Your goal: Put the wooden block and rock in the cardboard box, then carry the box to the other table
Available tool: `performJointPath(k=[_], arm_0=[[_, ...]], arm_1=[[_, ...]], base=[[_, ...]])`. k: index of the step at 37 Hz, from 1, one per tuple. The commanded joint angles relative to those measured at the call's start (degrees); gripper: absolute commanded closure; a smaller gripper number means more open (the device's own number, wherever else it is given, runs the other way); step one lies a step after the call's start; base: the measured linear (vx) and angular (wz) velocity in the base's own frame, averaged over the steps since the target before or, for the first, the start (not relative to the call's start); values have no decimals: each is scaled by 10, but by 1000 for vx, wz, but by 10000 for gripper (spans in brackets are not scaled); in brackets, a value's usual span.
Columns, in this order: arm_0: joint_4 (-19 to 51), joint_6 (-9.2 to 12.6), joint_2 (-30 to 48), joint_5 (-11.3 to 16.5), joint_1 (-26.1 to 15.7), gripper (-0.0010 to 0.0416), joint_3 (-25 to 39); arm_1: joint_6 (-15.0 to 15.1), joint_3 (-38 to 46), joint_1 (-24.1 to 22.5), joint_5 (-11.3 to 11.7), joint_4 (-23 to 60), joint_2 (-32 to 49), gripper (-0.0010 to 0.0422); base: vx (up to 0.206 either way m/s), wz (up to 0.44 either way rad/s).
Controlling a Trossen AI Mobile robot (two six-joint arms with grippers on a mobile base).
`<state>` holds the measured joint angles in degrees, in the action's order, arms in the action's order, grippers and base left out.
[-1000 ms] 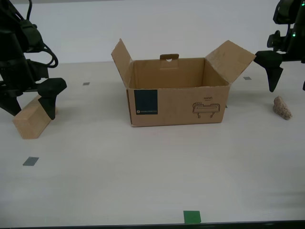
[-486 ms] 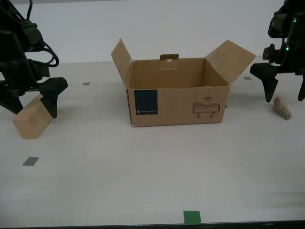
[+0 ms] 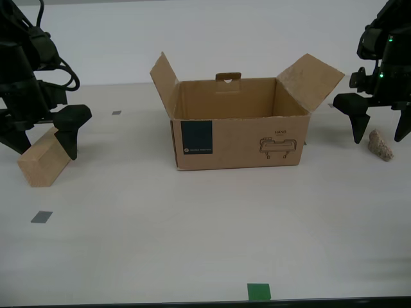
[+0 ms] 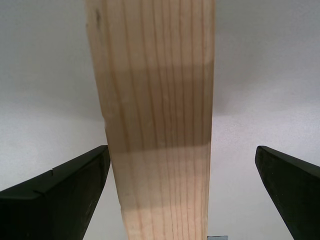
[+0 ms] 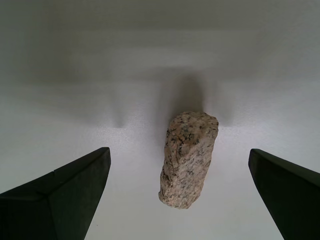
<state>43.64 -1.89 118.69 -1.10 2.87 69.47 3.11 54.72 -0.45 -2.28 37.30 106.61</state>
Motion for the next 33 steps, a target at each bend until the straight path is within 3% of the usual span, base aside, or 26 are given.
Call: performJointPath(k=[1,20,33], arm_0=[[-1,-5,1,0,0,20,0],[-40,-16,1,-1,0,22,-43],[-49,-16,1,-2,0,26,-38]], arm_1=[[0,0,0,-3,0,0,14],[0,0,0,-3,0,0,14],[0,0,0,-3,-32,0,14]], base=[[0,0],[0,0],[0,0]])
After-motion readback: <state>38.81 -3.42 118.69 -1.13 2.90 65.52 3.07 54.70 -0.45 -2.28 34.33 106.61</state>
